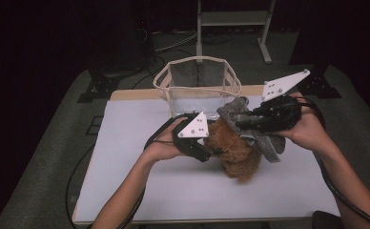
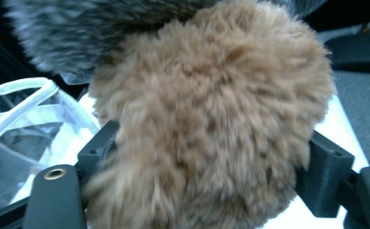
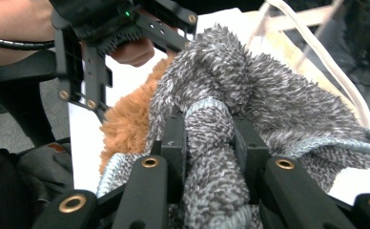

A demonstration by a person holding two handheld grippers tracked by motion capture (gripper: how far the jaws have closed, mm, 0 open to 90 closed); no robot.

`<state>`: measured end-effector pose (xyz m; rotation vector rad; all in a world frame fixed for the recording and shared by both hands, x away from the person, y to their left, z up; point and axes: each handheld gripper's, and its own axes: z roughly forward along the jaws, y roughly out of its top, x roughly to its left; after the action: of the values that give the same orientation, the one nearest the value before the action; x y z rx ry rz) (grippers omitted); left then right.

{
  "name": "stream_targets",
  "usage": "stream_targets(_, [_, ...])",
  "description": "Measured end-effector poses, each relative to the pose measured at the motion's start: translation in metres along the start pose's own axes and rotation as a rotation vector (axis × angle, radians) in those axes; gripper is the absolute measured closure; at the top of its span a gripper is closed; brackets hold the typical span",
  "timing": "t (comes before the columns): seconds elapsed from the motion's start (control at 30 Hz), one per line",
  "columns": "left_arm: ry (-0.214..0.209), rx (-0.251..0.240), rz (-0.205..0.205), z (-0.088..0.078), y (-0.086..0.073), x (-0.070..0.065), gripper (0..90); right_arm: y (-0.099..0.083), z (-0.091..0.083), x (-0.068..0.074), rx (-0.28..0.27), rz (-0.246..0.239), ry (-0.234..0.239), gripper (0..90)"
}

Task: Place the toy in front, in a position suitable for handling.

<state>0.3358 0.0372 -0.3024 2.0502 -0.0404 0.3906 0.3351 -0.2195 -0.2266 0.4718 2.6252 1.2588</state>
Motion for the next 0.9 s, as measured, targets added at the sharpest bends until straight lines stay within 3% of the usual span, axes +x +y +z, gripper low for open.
stream_targets(0.2, [-0.028,-0.023,-0.07,0.003,-0.001,0.003,11.1,-0.014,-0.012,-0.005,-0.017,0.032,-0.012,70.4])
stream_targets(0.33, [-0.041,-0.039,-0.096,0.008,-0.001,0.002,9.5,-0.02,-0.014,-0.006,-0.041,0.047,-0.007,70.3])
stream_targets(0.37, [-0.044,-0.045,-0.097,0.009,-0.001,0.002,9.9,-0.02,-0.013,-0.006,-0.044,0.052,-0.004,70.3])
stream_targets(0.47, [-0.038,-0.065,-0.101,0.008,-0.004,0.002,23.7,-0.02,-0.013,-0.007,-0.049,0.057,0.003,70.3])
stream_targets(0.53, [-0.025,-0.074,-0.097,0.007,-0.004,0.002,31.0,-0.016,-0.014,-0.007,-0.047,0.057,0.009,70.1])
stream_targets(0.7, [-0.002,-0.08,-0.074,0.008,0.004,0.0,33.7,0.008,-0.016,-0.003,-0.001,-0.003,-0.008,70.0])
stream_targets(0.9, [0.003,-0.067,-0.045,0.012,0.009,-0.005,33.6,0.033,0.005,0.0,0.046,-0.031,0.082,69.8])
